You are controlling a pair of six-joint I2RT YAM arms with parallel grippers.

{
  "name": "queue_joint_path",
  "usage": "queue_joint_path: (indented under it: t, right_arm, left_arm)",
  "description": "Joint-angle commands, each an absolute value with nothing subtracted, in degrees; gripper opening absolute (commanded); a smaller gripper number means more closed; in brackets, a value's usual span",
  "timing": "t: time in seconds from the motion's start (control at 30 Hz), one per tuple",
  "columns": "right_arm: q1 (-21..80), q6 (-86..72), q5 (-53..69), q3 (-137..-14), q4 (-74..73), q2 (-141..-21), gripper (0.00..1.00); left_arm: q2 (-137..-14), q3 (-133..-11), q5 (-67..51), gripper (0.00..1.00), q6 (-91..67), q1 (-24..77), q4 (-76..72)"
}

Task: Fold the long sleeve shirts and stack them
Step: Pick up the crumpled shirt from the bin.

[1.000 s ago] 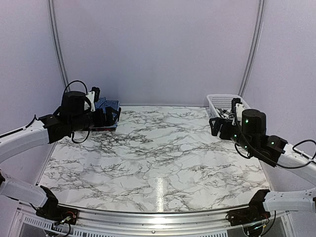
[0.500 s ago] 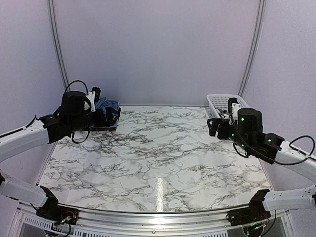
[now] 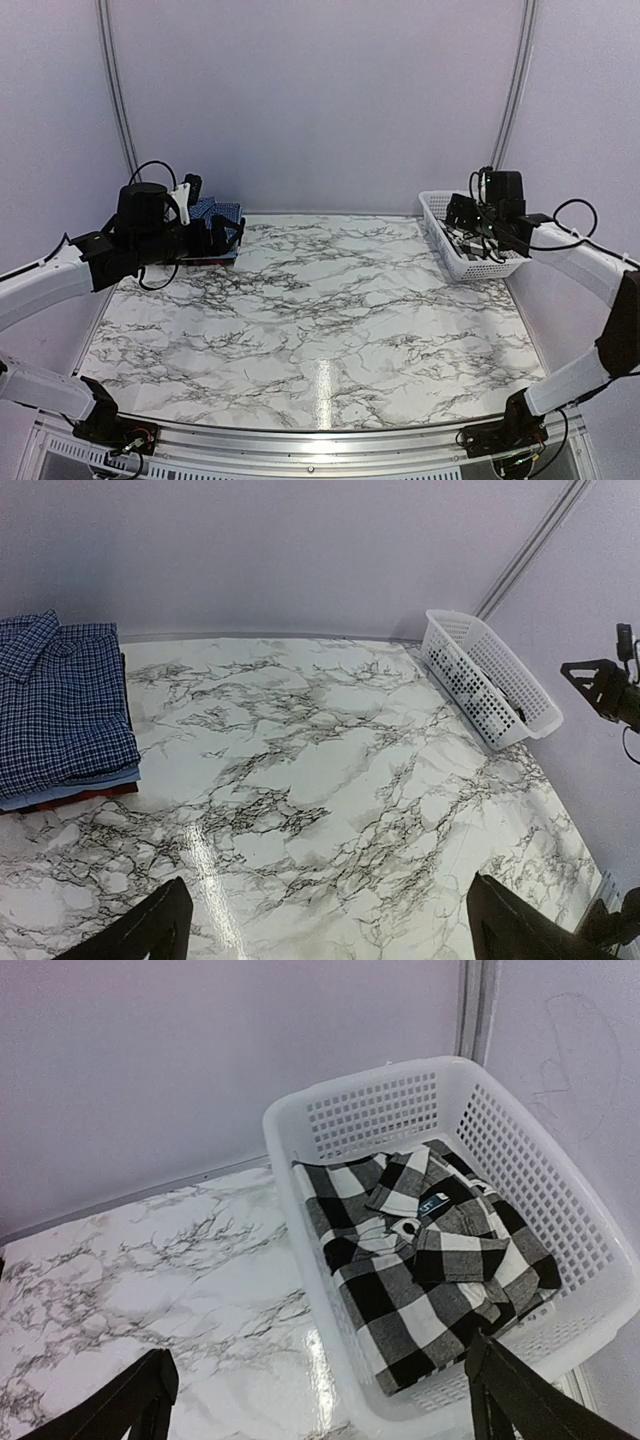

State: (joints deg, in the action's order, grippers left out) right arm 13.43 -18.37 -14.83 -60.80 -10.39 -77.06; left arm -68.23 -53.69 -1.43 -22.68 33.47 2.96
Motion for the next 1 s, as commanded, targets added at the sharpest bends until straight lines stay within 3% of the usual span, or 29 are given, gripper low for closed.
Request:
queue_joint_path:
  t: [0.0, 0.53, 0.97]
  right_arm:
    - [6.93, -17.94, -10.53, -67.66, -11.62, -85.14, 0.96]
    - [-1.95, -22.49, -10.20, -93.05, -19.83, -117.46, 0.88]
    - [-5.60, -24.08, -10.39, -103.44, -25.64, -130.69, 0.85]
  left_arm:
    - [-66.17, -54.41, -4.28, 0.99, -22.07, 33.13, 4.09]
    - [-66.89, -55.71, -7.29, 0.99, -21.57, 32.96, 4.09]
    - [-68.20, -56.02, -7.17, 0.99, -22.42, 32.87, 4.22]
